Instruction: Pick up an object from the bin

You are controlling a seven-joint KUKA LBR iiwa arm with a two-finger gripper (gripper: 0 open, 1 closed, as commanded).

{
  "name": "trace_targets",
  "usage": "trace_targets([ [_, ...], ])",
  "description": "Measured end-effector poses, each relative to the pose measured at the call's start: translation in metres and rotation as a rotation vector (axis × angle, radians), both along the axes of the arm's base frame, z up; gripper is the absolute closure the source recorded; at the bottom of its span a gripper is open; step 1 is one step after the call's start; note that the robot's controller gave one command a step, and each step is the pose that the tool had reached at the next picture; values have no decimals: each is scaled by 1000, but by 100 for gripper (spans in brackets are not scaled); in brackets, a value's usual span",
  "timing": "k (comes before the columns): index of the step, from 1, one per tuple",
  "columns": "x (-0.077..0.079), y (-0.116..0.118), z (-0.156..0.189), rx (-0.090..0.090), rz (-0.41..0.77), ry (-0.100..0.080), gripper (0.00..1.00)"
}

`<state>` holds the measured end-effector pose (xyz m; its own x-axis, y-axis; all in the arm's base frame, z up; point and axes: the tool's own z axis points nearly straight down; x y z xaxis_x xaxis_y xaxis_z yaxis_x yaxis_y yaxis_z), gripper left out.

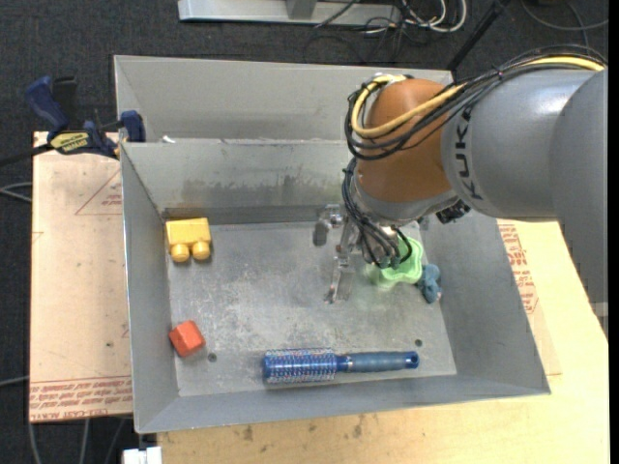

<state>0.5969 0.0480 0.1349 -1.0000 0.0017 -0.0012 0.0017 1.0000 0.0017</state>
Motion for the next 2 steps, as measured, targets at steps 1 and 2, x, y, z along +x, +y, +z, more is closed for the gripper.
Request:
trace_targets([
  [1, -22, -84, -41, -4, 125, 4, 0],
  [2, 25, -126, -61, 0, 304, 6, 0],
])
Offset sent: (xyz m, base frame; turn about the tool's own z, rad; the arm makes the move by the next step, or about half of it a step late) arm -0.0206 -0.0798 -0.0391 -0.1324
